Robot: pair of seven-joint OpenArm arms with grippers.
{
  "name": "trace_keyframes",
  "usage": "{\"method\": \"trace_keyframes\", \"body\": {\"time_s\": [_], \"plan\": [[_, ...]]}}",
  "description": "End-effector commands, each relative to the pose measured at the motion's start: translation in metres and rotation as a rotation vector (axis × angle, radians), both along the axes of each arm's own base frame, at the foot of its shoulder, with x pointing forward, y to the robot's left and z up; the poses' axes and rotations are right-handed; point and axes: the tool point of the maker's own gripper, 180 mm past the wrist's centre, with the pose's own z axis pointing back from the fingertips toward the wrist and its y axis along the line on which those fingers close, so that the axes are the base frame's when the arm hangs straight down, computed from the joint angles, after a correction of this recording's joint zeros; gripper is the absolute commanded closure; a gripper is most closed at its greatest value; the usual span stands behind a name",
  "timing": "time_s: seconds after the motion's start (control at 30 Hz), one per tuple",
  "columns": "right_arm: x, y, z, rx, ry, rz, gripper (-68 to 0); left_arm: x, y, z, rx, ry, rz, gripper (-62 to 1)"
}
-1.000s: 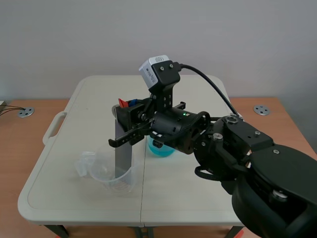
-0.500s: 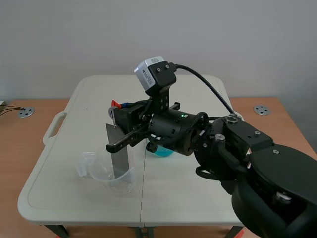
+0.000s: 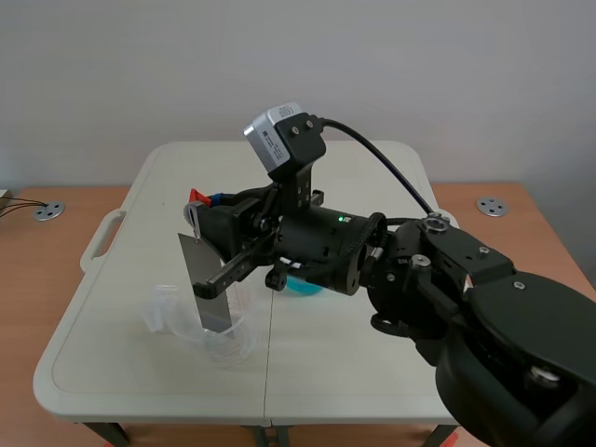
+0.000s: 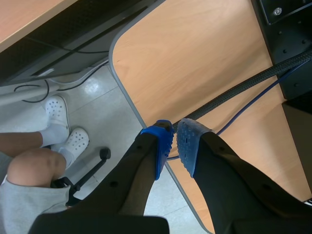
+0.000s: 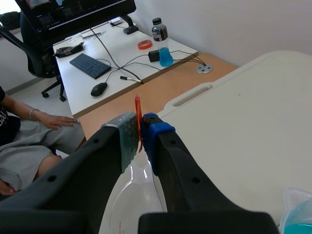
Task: Hold the metal plate by the orange handle, dip it into the blue solution, take it out and point at it, then put the plate back in the beaker on the left.
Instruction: 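Lift the metal plate out of the left beaker, then move the plate over the blue solution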
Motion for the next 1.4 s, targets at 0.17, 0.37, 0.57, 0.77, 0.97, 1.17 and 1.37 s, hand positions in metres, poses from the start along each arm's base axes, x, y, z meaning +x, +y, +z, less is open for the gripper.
{"method": "trace_keyframes", "body": {"time_s": [0.17, 0.37, 0.57, 0.77, 0.97, 1.17, 1.37], "plan": [[-0.001, 0.006, 0.028, 0.049, -0.071, 0.042, -1.3, 0.0, -0.003, 0.002, -0.01, -0.006, 0.004, -8.4], [-0.003, 0.008, 0.035, 0.021, -0.12, 0.052, -1.3, 0.0, -0.003, 0.002, -0.01, -0.006, 0.004, -8.4], [-0.007, 0.009, 0.041, -0.001, -0.147, 0.064, -1.3, 0.0, -0.003, 0.002, -0.01, -0.006, 0.004, -8.4], [-0.013, 0.008, 0.054, -0.007, -0.189, 0.076, -1.3, 0.0, -0.003, 0.002, -0.01, -0.005, 0.004, -8.4], [-0.017, 0.006, 0.067, -0.022, -0.236, 0.084, -1.3, 0.0, -0.003, 0.002, -0.011, -0.005, 0.007, -8.4], [-0.021, 0.005, 0.081, -0.033, -0.282, 0.094, -1.3, 0.0, -0.003, 0.002, -0.011, -0.005, 0.007, -8.4], [-0.027, 0.004, 0.093, -0.06, -0.326, 0.106, -1.3, 0.0, -0.003, 0.002, -0.011, -0.005, 0.007, -8.4]]}}
